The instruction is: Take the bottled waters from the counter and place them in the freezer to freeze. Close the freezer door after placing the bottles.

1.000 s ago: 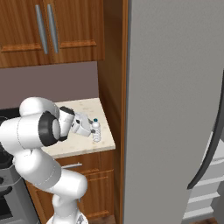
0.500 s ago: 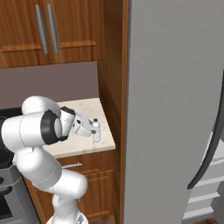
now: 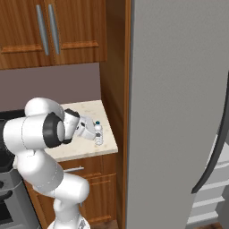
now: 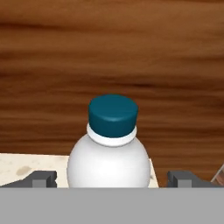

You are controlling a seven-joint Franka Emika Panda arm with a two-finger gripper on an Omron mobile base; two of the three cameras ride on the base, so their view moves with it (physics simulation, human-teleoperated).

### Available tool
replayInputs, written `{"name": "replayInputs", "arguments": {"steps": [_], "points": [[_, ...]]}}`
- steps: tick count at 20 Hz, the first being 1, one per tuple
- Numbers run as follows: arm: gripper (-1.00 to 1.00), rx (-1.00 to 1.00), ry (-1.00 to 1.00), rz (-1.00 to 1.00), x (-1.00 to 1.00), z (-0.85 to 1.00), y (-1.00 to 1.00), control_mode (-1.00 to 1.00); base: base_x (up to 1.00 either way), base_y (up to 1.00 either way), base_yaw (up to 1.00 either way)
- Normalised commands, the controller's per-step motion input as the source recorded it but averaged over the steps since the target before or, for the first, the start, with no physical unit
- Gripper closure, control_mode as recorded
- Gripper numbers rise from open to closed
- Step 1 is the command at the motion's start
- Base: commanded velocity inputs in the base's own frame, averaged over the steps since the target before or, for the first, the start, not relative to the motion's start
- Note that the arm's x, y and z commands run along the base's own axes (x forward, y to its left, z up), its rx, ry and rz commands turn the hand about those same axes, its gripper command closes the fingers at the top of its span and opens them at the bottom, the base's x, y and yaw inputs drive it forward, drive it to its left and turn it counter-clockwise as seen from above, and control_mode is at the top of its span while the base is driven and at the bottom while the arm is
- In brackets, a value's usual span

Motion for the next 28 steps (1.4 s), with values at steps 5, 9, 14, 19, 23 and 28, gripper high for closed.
{"name": "replayInputs", "arguments": {"steps": [5, 9, 14, 19, 23, 28], "points": [[1.0, 0.0, 0.0, 0.0, 0.01, -0.04, -0.11, -1.0, 0.0, 0.0, 0.0], [1.0, 0.0, 0.0, 0.0, 0.0, -0.01, -0.01, -1.0, 0.0, 0.0, 0.0], [1.0, -0.01, -0.02, 0.0, -0.04, 0.09, 0.02, -1.0, 0.0, 0.0, 0.0], [1.0, -0.15, -0.17, -0.01, -0.24, 0.91, 0.28, -1.0, 0.0, 0.0, 0.0], [1.0, -0.12, -0.17, -0.01, -0.56, 1.0, 0.24, -1.0, 0.0, 0.0, 0.0], [1.0, -0.01, -0.02, -0.05, -0.73, 0.98, 0.2, -1.0, 0.0, 0.0, 0.0]]}}
